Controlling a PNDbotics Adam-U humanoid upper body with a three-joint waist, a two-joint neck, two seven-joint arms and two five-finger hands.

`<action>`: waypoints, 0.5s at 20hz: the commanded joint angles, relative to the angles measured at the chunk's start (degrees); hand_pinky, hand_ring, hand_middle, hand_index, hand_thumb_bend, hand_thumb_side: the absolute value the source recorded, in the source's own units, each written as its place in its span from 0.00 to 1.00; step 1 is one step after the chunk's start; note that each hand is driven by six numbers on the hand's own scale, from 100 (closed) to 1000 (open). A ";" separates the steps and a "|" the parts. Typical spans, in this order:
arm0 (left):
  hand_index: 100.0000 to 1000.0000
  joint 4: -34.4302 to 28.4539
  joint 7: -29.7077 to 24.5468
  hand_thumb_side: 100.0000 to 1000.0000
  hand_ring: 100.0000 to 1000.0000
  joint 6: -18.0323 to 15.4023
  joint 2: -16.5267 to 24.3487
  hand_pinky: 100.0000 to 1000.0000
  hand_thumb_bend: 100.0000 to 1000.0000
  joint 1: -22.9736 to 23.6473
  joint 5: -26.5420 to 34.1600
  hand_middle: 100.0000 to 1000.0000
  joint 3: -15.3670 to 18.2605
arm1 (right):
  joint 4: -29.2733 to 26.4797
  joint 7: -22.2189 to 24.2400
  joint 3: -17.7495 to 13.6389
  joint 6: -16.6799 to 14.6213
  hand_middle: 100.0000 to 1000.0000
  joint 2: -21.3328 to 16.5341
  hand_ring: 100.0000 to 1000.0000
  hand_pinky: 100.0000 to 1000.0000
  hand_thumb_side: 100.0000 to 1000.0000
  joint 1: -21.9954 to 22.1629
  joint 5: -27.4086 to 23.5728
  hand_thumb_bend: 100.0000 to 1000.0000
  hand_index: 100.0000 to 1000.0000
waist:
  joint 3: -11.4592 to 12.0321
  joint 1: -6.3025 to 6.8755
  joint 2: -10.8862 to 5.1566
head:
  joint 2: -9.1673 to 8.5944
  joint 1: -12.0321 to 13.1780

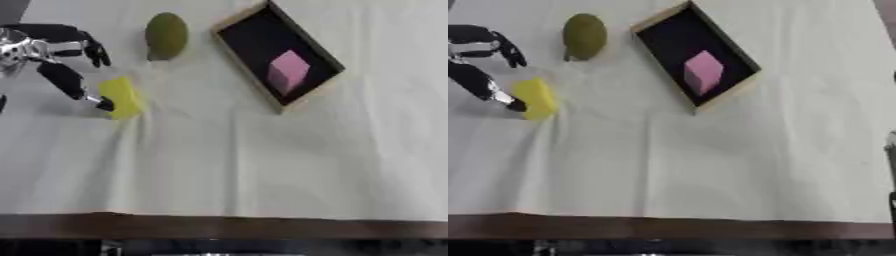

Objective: Pick up objects on the table and place them in the box.

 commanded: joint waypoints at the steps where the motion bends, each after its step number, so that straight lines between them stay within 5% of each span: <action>1: 0.75 0.05 -0.47 0.50 0.80 0.29 0.17 0.88 0.69 -0.22 -0.71 0.58 -1.08 | -0.84 -0.21 -0.03 0.35 0.58 -0.57 0.84 0.90 0.57 -0.39 0.15 0.00 0.89 | -0.21 -0.04 -0.74 | -0.02 0.20; 10: 0.76 -3.48 -0.29 0.44 0.80 0.66 2.19 0.88 0.66 -0.08 -0.68 0.59 0.22 | -0.84 -0.36 -0.10 0.42 0.58 -0.69 0.84 0.90 0.57 -0.16 0.22 0.00 0.89 | -0.12 -0.02 -0.87 | 0.24 -0.07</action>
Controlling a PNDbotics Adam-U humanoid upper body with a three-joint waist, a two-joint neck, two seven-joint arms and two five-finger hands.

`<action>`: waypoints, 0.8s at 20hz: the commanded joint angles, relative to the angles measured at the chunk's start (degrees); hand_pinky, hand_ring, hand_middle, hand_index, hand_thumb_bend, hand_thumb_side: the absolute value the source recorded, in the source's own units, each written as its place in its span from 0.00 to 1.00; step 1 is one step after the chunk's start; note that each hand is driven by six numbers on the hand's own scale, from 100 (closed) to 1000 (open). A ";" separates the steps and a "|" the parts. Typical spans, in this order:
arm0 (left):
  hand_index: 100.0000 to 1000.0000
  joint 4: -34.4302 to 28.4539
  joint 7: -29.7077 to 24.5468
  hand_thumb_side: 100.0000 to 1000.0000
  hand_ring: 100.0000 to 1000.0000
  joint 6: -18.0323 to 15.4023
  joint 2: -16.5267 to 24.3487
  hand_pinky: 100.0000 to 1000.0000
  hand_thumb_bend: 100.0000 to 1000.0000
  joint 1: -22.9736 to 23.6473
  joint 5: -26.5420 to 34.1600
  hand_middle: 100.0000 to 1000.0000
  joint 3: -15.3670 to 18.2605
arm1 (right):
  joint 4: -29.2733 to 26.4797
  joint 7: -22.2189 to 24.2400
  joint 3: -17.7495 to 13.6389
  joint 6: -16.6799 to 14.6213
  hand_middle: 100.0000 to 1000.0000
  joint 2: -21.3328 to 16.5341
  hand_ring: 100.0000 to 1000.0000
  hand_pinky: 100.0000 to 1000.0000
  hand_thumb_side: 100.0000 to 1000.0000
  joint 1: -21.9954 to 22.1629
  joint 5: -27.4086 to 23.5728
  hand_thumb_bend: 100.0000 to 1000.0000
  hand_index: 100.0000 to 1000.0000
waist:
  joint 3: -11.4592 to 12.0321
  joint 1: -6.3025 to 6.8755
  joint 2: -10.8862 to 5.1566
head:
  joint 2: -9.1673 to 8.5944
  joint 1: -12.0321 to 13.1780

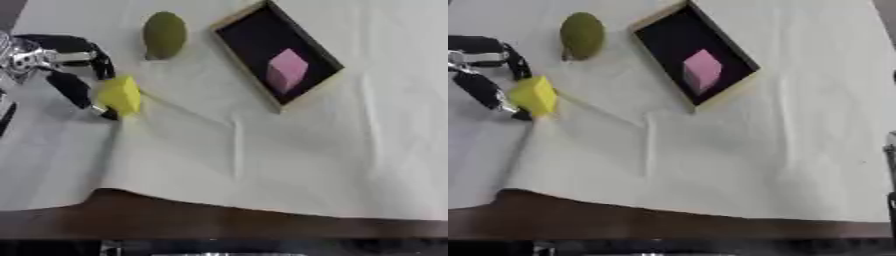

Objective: Pick up objects on the table and place them in the box.

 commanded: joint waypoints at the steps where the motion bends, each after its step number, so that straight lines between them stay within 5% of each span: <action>1: 0.76 -3.75 0.66 0.44 0.80 0.42 3.42 0.88 0.66 -1.05 0.16 0.60 1.52 | -0.84 -0.14 -0.13 0.12 0.58 -0.96 0.84 0.90 0.57 -0.12 0.25 0.00 0.89 | 0.19 0.17 -1.10 | 0.24 -0.16; 16: 0.86 -11.71 -0.78 0.42 0.84 1.04 6.14 0.91 0.65 -1.73 2.94 0.73 1.80 | -0.84 -0.38 -0.18 0.65 0.58 -0.94 0.85 0.90 0.58 0.17 0.38 0.00 0.89 | 0.44 0.75 -1.33 | 0.25 -0.36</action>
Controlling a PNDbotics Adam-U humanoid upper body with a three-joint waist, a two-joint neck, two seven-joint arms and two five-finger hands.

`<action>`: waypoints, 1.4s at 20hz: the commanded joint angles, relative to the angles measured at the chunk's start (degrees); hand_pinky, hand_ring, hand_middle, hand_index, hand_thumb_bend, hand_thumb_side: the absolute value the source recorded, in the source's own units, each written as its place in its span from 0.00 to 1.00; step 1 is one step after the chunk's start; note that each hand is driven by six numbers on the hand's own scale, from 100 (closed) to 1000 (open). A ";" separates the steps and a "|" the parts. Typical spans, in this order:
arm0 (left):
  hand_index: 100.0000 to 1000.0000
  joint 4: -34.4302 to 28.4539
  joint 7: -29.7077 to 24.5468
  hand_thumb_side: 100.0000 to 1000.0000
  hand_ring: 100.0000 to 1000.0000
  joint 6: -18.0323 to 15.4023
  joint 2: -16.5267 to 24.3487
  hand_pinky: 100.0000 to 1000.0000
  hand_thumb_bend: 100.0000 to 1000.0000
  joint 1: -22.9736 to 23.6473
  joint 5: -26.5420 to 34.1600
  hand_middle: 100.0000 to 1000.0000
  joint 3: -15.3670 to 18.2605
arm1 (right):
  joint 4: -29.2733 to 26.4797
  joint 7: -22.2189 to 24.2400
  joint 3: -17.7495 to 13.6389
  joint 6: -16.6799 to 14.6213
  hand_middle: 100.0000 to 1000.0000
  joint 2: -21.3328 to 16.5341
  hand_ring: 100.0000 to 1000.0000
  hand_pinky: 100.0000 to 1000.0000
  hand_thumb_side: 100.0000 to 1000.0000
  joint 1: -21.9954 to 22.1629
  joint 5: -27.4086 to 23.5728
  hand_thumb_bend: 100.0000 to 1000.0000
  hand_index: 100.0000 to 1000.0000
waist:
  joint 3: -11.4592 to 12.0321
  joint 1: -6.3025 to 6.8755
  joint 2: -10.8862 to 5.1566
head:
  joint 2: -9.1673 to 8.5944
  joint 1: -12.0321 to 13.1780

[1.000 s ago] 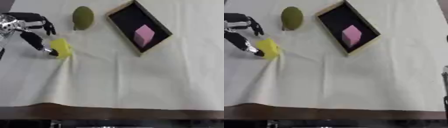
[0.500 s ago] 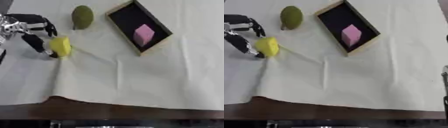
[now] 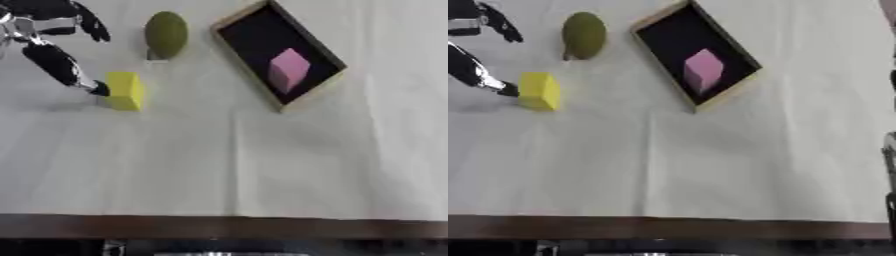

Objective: Pick up objects on the table and place them in the box.

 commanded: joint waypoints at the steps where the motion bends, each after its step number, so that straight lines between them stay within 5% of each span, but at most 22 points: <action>1: 0.86 -1.30 -0.84 0.42 0.85 -0.45 1.93 0.91 0.65 -0.91 0.81 0.74 0.65 | -0.84 -0.13 -0.18 0.14 0.58 -0.91 0.85 0.90 0.58 -0.28 0.24 0.00 0.89 | -0.04 0.07 -1.31 | 0.24 -0.12; 28: 0.83 4.45 -1.78 0.38 0.84 -0.31 -3.96 0.90 0.64 0.48 -2.29 0.73 -0.69 | -0.84 0.59 0.10 0.35 0.57 -0.07 0.85 0.90 0.58 -0.65 -0.95 0.00 0.89 | -0.81 -0.37 -0.81 | -0.17 0.56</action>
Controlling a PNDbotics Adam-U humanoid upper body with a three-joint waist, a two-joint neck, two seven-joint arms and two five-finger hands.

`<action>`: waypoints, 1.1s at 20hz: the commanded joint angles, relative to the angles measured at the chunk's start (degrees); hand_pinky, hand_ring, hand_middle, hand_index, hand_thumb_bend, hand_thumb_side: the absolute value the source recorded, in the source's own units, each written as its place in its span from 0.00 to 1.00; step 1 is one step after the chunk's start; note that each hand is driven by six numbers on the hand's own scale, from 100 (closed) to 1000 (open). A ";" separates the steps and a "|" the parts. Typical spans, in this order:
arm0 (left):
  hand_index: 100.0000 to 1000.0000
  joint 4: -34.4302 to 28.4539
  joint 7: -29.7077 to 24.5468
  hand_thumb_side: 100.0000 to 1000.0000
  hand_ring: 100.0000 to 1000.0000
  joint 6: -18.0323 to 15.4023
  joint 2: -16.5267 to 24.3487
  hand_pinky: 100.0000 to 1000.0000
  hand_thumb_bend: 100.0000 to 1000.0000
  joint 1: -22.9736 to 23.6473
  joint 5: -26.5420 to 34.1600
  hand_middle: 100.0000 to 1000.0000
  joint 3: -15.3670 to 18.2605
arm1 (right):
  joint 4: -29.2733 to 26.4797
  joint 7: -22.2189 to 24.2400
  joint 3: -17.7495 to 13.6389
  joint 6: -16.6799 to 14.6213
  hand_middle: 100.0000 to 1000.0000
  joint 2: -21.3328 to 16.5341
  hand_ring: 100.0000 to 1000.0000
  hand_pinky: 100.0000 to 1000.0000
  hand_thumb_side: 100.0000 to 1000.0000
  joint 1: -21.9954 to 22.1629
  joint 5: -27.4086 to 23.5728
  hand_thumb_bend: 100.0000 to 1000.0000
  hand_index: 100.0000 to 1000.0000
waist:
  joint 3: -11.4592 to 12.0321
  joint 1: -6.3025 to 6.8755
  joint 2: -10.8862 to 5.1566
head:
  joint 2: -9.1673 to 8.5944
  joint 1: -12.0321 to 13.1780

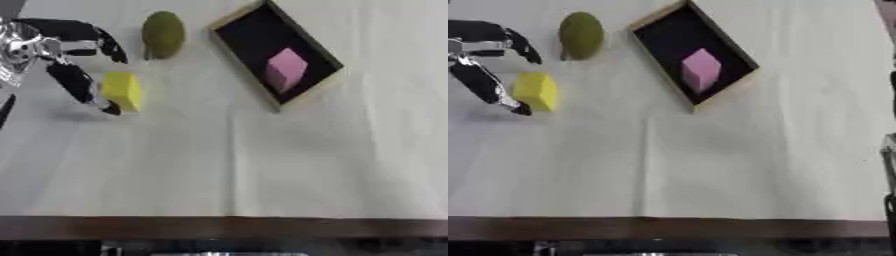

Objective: Pick up objects on the table and place them in the box.

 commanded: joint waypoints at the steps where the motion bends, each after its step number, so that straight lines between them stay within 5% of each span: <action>1: 0.83 0.49 0.64 0.37 0.84 0.12 0.27 0.90 0.64 -0.54 -0.68 0.72 0.45 | -0.84 0.26 -0.21 -0.01 0.57 -0.58 0.85 0.90 0.58 -0.60 -0.49 0.00 0.89 | -0.13 -0.10 -0.95 | -0.16 0.25; 7: 0.81 1.88 1.47 0.32 0.83 0.29 -0.71 0.89 0.57 -0.29 -2.02 0.71 0.58 | -0.84 0.34 -0.21 -0.09 0.57 -0.44 0.85 0.91 0.58 -0.64 -0.59 0.00 0.89 | -0.33 -0.24 -0.83 | -0.23 0.36; 20: 0.72 -2.14 3.42 0.02 0.72 3.54 -0.53 0.82 0.09 -0.40 -0.30 0.58 1.46 | -0.84 0.26 -0.17 0.07 0.57 -0.41 0.85 0.91 0.58 -0.60 -0.73 0.00 0.89 | -0.25 -0.33 -0.88 | -0.24 0.13; 21: 0.72 -3.05 3.58 0.11 0.72 3.92 -0.35 0.82 0.00 -0.40 -0.06 0.58 1.63 | -0.84 0.20 -0.19 0.08 0.57 -0.43 0.85 0.91 0.58 -0.58 -0.72 0.00 0.89 | -0.23 -0.31 -0.88 | -0.24 0.08; 22: 0.71 -3.97 3.78 0.02 0.71 4.28 -0.14 0.81 0.04 -0.50 0.17 0.57 1.86 | -0.84 0.17 -0.19 0.10 0.57 -0.45 0.85 0.91 0.58 -0.54 -0.71 0.00 0.89 | -0.20 -0.29 -0.91 | -0.23 0.01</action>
